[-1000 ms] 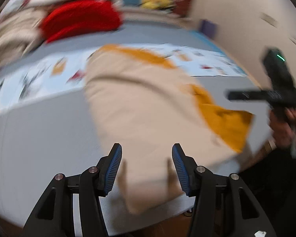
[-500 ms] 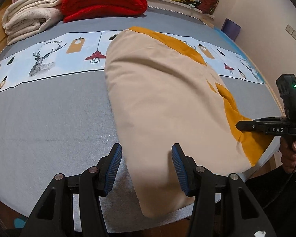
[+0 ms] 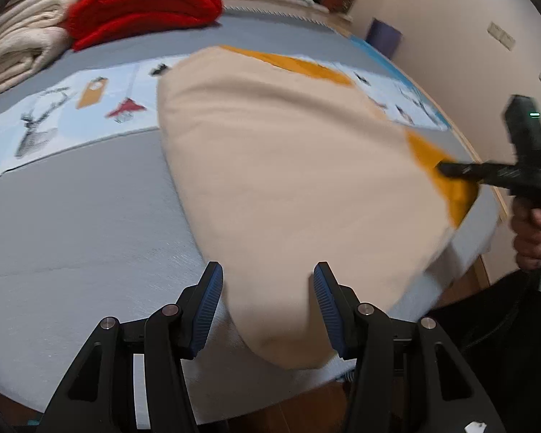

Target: Fold large clothes

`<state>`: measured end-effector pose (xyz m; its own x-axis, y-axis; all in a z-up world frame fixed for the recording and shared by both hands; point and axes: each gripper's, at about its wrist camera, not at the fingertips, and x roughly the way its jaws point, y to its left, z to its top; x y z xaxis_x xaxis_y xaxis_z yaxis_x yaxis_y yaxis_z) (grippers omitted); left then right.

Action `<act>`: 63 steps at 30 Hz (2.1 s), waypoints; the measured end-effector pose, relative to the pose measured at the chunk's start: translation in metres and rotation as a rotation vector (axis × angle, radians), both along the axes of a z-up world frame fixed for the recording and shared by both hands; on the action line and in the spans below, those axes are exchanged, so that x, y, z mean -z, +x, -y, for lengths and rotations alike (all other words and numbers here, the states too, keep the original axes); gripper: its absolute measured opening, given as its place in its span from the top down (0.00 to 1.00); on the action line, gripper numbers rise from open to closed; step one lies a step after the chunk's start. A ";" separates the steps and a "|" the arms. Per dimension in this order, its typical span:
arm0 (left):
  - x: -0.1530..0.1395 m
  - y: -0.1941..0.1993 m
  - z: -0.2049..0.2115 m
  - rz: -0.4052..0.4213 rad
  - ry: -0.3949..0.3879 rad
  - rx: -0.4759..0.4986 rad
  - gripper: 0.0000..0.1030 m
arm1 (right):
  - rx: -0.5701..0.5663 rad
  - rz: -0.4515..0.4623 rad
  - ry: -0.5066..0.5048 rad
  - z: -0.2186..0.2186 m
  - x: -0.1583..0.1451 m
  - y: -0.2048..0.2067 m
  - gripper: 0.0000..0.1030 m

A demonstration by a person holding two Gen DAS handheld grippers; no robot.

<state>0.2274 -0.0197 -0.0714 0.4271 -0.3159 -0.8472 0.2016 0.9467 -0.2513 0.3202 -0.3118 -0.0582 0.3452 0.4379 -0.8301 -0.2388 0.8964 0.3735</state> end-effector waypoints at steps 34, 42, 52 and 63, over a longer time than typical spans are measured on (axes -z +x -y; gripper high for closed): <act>0.019 0.005 0.005 -0.083 0.060 0.034 0.54 | -0.155 -0.155 -0.125 0.022 0.049 -0.030 0.96; 0.040 0.013 -0.011 -0.187 0.034 -0.029 0.51 | -0.148 -0.167 -0.145 0.024 0.052 -0.025 0.96; 0.032 0.020 -0.020 -0.154 0.019 -0.057 0.53 | 0.103 0.122 -0.009 0.040 -0.005 0.013 0.69; 0.038 0.025 -0.009 -0.158 0.043 -0.040 0.53 | 0.174 -0.078 0.086 -0.007 0.051 0.111 0.69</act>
